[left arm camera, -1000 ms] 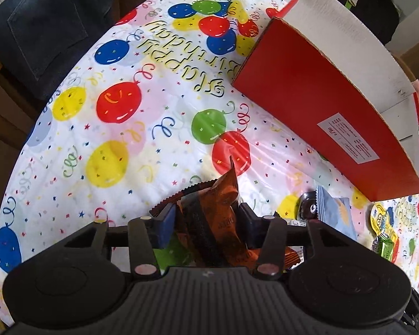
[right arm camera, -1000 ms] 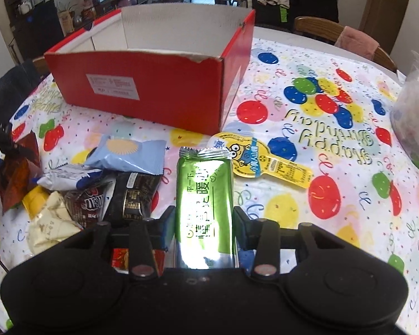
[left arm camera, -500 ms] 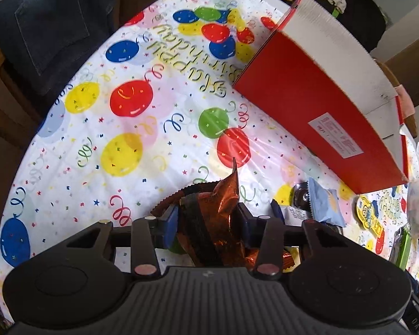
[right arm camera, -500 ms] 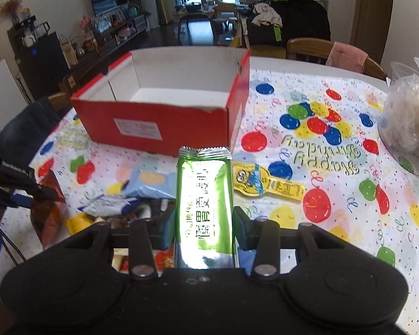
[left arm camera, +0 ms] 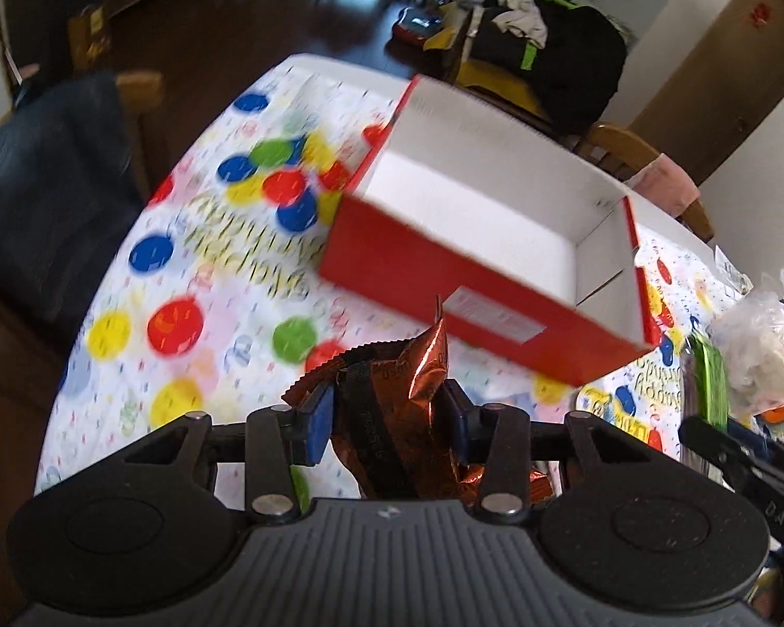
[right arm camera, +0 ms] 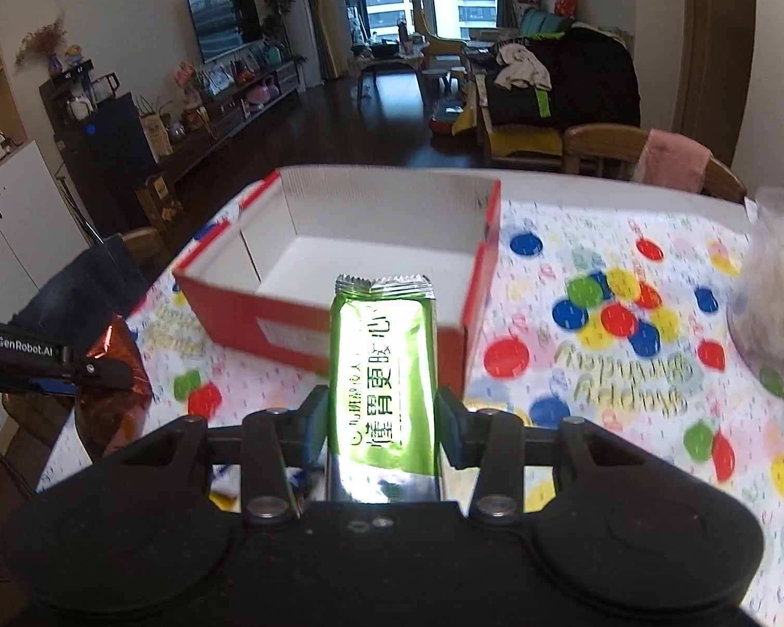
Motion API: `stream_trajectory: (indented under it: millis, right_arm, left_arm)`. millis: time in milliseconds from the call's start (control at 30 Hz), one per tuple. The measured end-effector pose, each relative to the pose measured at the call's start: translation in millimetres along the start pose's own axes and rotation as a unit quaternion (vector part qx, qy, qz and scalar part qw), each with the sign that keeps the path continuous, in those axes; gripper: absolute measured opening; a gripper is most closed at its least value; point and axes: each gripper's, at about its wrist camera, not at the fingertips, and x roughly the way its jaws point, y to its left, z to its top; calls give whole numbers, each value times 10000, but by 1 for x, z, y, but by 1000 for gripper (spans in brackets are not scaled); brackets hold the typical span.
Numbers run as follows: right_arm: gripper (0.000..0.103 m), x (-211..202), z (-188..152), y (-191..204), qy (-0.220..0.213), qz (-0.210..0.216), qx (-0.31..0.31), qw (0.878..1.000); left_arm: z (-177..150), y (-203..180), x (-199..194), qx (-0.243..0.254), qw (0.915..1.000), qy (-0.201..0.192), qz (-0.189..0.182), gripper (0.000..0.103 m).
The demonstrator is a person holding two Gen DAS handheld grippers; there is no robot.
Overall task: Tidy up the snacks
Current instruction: 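Carry both packets over the red box and lower them inside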
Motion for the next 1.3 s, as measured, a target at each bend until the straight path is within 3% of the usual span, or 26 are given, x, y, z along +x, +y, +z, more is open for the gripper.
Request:
stream_trajectory:
  millis: [333, 600, 1000, 1300]
  right_arm:
    - [41, 39, 59, -6, -76, 39, -93, 9999]
    - [41, 87, 92, -12, 157, 56, -134, 9998]
    - [41, 173, 102, 1, 877, -6, -763, 9932]
    - [40, 214, 92, 9, 1628, 145, -986, 9816]
  left_arm:
    - [65, -49, 2, 527, 9975, -414, 219, 42]
    - [115, -88, 35, 890, 9941, -416, 465, 42]
    - [145, -114, 122, 1380, 9817, 82, 1309, 42]
    - [146, -116, 178, 1502, 9737, 726, 1553, 42]
